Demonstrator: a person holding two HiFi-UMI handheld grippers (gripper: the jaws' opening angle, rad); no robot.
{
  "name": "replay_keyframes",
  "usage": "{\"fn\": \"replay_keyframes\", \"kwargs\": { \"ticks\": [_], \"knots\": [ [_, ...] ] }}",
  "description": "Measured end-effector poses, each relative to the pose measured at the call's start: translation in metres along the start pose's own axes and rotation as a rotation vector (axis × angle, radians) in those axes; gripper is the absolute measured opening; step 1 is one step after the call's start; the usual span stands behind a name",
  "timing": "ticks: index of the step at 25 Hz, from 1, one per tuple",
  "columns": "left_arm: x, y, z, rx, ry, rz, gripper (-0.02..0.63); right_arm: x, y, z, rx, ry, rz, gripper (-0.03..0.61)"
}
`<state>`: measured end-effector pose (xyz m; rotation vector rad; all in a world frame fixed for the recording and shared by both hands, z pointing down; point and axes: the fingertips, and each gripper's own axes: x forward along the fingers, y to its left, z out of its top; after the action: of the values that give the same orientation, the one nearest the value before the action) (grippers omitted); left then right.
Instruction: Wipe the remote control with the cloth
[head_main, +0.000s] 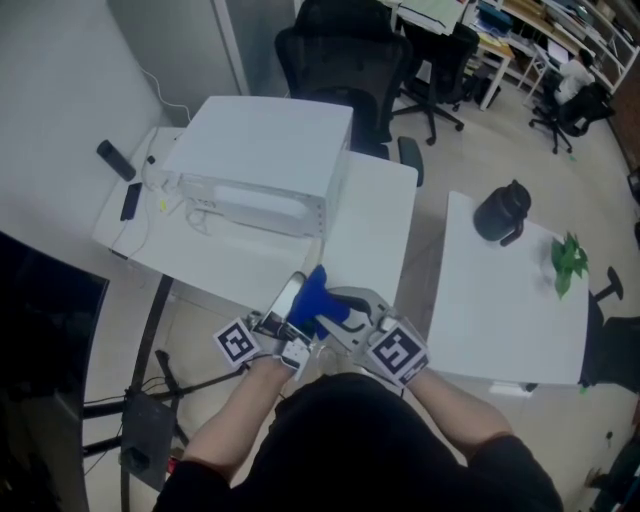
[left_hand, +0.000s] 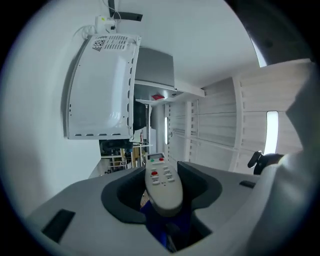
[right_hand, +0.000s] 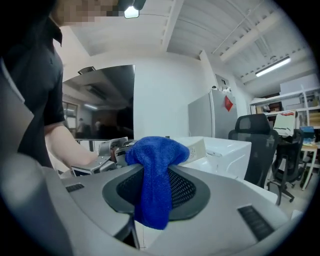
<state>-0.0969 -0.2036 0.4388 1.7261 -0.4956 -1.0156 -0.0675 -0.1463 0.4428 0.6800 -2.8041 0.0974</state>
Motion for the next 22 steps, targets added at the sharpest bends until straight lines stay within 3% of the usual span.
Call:
{"fn": "replay_keyframes", "kwargs": {
  "ticks": [7,11,14,17,20,22],
  "knots": [
    [-0.007,-0.011,-0.027,-0.045,0.127,-0.069,0.204,-0.021,-0.051,0.012,0.037,-0.052,-0.158,0.126],
    [-0.009,-0.011,-0.028,-0.045,0.124,-0.076,0.202,-0.036,-0.078,0.024,0.067,-0.094,-0.243,0.127],
    [-0.008,-0.008,-0.015,-0.036,0.079,-0.067,0.202,-0.039,-0.063,0.029,0.02,-0.11,-0.201,0.127],
    [-0.004,-0.009,-0.002,-0.026,0.039,-0.063,0.202,-0.028,-0.023,0.023,-0.049,-0.062,-0.078,0.127],
    [0.0,-0.012,-0.002,-0.025,0.046,-0.075,0.202,-0.013,0.005,0.013,-0.061,-0.02,0.005,0.127],
    [0.0,-0.013,-0.007,-0.034,0.066,-0.079,0.204,-0.009,0.007,0.011,-0.051,-0.022,0.012,0.127]
  ]
}}
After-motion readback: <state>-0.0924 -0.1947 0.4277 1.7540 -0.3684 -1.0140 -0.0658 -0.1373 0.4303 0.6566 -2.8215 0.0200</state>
